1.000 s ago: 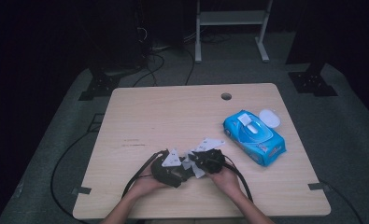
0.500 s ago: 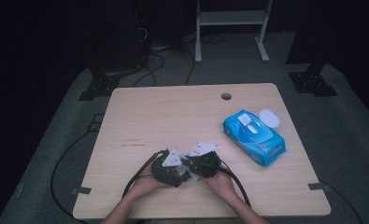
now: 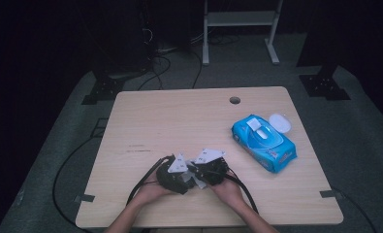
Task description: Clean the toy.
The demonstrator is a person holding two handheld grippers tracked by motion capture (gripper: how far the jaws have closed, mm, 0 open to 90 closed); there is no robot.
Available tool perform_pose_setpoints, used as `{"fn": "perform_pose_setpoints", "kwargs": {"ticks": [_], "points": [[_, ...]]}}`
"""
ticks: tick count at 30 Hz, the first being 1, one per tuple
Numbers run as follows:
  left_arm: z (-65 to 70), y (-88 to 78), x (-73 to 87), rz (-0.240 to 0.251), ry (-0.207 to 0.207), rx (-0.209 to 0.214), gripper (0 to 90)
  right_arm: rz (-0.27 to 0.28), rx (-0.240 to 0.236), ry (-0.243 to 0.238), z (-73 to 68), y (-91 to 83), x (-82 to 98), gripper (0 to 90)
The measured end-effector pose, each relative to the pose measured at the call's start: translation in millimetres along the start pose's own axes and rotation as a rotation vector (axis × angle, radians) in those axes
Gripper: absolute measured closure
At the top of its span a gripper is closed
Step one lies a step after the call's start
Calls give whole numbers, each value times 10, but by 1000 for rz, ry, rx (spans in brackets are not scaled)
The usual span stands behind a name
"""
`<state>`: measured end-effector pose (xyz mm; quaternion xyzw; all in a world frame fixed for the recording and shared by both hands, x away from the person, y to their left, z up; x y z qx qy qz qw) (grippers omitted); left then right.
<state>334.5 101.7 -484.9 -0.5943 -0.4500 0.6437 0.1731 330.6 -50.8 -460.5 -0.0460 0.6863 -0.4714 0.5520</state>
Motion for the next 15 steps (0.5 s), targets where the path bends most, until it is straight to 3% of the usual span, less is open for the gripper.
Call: {"fn": "perform_pose_setpoints", "kwargs": {"ticks": [4, 6, 8, 10, 12, 15], "points": [[-10, 8, 1, 2, -8, 4, 261, 1, 73, 70, 235, -56, 77, 827], [-6, 11, -1, 3, -2, 0, 261, -1, 60, 115, 299, -77, 105, 828], [-7, 10, -1, 2, 0, -2, 261, -4, 61, 95, 263, -82, 99, 827], [-14, 12, 6, 0, -5, -1, 261, -4, 14, 63, 196, -66, 86, 824], [-25, 16, 21, -4, -15, 5, 261, -13, 29, 22, 147, -58, 82, 824], [-55, 14, 58, -18, -20, -5, 262, -27, 57, 52, 243, -93, 130, 825]]}}
Point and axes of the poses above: each handheld gripper's, and its own axes: y roughly forward along the jaws, x roughly out of its underside, z roughly to its right, the point moved 2 cm from there along y, roughly forward along the jaws, and after that the axes turned 9 degrees about -z, right-handed, at the moved point
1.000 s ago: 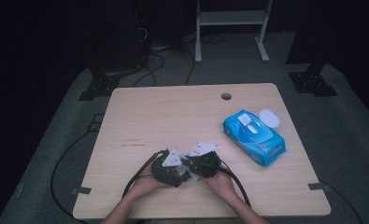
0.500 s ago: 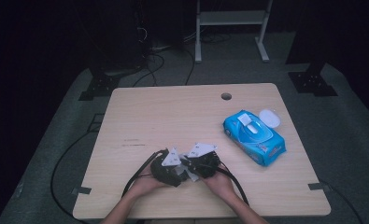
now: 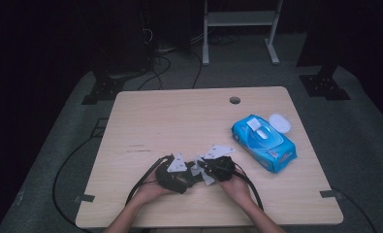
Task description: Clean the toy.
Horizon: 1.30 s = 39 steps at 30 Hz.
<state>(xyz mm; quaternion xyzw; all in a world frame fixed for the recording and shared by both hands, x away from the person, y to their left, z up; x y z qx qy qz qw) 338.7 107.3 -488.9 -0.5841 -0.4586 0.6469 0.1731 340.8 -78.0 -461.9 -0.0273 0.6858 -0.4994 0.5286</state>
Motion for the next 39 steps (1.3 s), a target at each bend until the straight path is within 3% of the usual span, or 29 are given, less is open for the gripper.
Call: {"fn": "perform_pose_setpoints", "kwargs": {"ticks": [2, 5, 8, 10, 16, 18, 20, 22, 25, 28, 30, 34, 39], "points": [[-22, -4, 11, 7, -13, 10, 262, -2, 27, 19, 107, -39, 64, 826], [-19, 4, 2, 3, -2, -3, 262, 0, 8, 49, 123, -78, 103, 826], [-24, -2, 9, -2, -3, -10, 262, 7, -81, 12, 20, -52, 101, 825], [-29, -6, 16, -2, -3, -11, 263, -5, -76, -21, -11, -57, 88, 825], [-46, -3, 23, 4, -7, -9, 263, -47, 9, 26, 237, -202, 197, 826], [-47, -2, 23, 5, -3, -12, 263, -49, -13, 35, 249, -237, 227, 825], [-52, -3, 25, 4, 1, -9, 263, -40, -88, 31, 215, -245, 254, 824], [-54, -4, 25, 4, 0, -9, 263, -39, -77, 4, 191, -249, 272, 823], [-58, -7, 28, 5, -3, -8, 263, -52, -47, 25, 291, -289, 307, 824], [-66, -9, 34, 5, -3, -5, 263, -56, -22, 75, 413, -344, 377, 823], [-64, -8, 33, 5, 0, -8, 263, -54, -34, 89, 421, -355, 389, 823], [-59, -4, 33, 11, 7, -6, 263, -42, -49, 66, 372, -278, 288, 823], [-74, -15, 39, 16, -7, 16, 263, -21, -31, 80, 414, -173, 213, 824]]}}
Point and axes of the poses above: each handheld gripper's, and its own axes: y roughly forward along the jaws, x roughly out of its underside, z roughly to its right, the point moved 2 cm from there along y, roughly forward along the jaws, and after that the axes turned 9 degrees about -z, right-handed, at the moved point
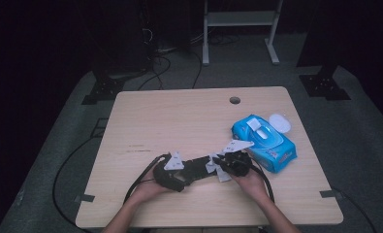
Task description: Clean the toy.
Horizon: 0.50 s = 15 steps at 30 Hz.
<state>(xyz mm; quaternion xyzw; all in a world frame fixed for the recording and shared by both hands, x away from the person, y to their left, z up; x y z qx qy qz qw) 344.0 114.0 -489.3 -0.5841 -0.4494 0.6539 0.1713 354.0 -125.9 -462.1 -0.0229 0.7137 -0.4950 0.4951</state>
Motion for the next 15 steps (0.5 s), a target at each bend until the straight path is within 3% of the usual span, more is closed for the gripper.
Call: {"fn": "perform_pose_setpoints", "kwargs": {"ticks": [5, 12, 15], "points": [[5, 2, 2, -4, 11, -9, 263, -15, 28, 72, 197, -76, 97, 824], [-2, -14, -9, -5, 0, -6, 259, -6, -61, 17, -11, -151, 54, 823], [-35, -43, -18, 22, -43, 24, 229, -32, -79, 3, -50, -113, 68, 823]]}}
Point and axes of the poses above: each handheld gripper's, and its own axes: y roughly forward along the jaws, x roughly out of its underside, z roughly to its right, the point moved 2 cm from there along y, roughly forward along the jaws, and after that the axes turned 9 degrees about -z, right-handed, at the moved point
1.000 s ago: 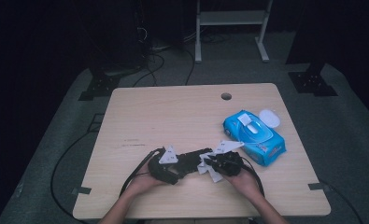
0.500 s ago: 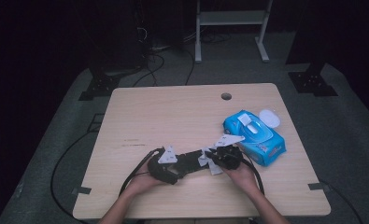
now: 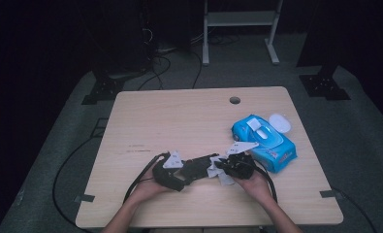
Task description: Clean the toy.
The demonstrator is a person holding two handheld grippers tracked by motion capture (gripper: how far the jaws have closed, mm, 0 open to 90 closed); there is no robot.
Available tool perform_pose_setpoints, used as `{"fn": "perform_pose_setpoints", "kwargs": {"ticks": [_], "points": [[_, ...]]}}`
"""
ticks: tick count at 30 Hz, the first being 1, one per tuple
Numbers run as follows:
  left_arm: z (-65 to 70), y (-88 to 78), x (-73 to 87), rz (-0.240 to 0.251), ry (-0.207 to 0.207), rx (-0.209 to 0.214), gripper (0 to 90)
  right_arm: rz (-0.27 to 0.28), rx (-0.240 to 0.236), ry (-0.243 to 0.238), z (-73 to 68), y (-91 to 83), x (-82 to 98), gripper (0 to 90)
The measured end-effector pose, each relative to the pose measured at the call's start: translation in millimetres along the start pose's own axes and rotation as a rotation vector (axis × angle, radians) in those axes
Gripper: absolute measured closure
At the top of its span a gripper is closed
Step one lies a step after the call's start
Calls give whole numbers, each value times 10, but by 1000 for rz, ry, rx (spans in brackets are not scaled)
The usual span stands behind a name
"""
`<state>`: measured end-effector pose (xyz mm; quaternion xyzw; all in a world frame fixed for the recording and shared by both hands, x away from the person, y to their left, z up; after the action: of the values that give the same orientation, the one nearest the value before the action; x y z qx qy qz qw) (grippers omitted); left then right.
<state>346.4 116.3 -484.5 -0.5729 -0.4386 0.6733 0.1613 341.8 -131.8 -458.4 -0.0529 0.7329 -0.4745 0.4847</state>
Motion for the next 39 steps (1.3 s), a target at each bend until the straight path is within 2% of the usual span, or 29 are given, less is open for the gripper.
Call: {"fn": "perform_pose_setpoints", "kwargs": {"ticks": [3, 6, 11, 15, 19, 22, 23, 25, 30, 35, 39], "points": [[-35, -58, -6, 36, -47, 35, 198, 1, -7, 2, 12, 28, 24, 822], [-95, -92, 4, 53, -116, 77, 197, 1, 2, -4, 9, 33, 29, 822], [-217, -133, 11, 87, -269, 203, 246, 15, 11, -23, -10, 31, 58, 822], [-293, -85, -9, 74, -367, 255, 272, 28, 28, -54, -27, 36, 71, 821], [-290, 6, -5, 18, -404, 278, 299, 28, 33, -69, -53, 29, 80, 823], [-298, 43, 1, 16, -419, 298, 327, 39, 38, -84, -85, 21, 104, 827], [-294, 55, 1, 9, -410, 306, 345, 40, 38, -95, -93, 16, 110, 829], [-275, 61, -10, 5, -392, 296, 366, 43, 34, -102, -115, 6, 125, 831], [-270, 59, -7, 9, -385, 297, 372, 51, 45, -107, -131, -2, 151, 831], [-199, 24, -22, 38, -331, 229, 385, 68, 41, -108, -141, -16, 182, 834], [-139, -3, -54, 47, -262, 154, 396, 69, 34, -116, -145, -36, 201, 835]]}}
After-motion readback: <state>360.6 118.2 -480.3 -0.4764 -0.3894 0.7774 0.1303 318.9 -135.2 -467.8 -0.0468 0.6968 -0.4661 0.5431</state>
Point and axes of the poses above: each handheld gripper's, and its own axes: y roughly forward along the jaws, x roughly out of its underside, z roughly to its right, the point moved 2 cm from there along y, roughly forward along the jaws, and after that the axes turned 9 degrees about -z, right-handed, at the moved point
